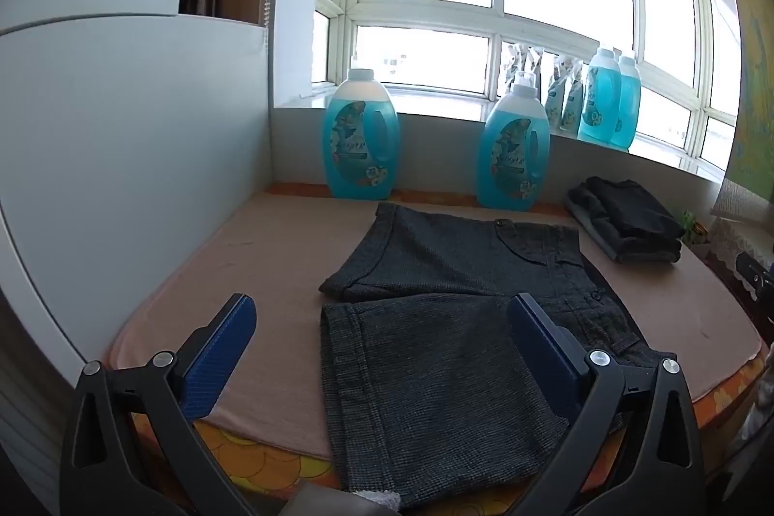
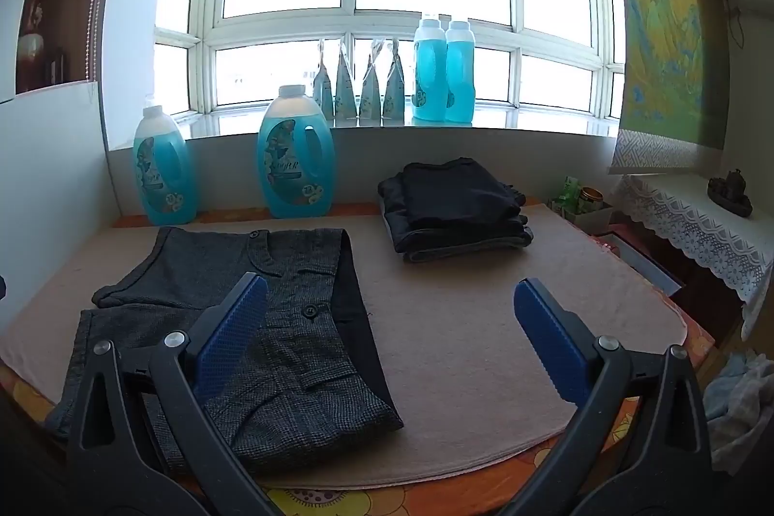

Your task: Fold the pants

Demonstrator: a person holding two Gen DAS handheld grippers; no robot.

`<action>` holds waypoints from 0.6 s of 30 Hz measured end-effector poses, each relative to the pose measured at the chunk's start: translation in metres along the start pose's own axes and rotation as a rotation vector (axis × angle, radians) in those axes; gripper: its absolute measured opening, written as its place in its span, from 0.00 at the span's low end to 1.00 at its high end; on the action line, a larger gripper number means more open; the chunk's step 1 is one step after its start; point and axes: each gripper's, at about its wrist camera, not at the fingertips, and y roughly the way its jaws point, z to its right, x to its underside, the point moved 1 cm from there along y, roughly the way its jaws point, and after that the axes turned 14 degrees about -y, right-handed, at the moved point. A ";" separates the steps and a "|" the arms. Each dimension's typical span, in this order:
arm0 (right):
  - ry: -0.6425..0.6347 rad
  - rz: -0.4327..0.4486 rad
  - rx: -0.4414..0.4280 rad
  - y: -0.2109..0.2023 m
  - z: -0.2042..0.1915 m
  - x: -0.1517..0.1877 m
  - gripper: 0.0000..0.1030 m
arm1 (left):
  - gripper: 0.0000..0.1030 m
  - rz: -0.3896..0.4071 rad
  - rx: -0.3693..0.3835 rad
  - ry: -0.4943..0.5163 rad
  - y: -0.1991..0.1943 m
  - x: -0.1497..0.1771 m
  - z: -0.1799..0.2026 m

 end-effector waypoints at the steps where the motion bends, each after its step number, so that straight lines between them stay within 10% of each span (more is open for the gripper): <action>1: 0.001 0.000 0.000 0.000 0.000 0.000 1.00 | 1.00 0.001 0.000 0.002 0.000 0.000 0.000; 18: 0.003 0.008 0.000 -0.003 -0.001 -0.001 1.00 | 1.00 0.002 0.000 0.007 0.000 0.004 0.005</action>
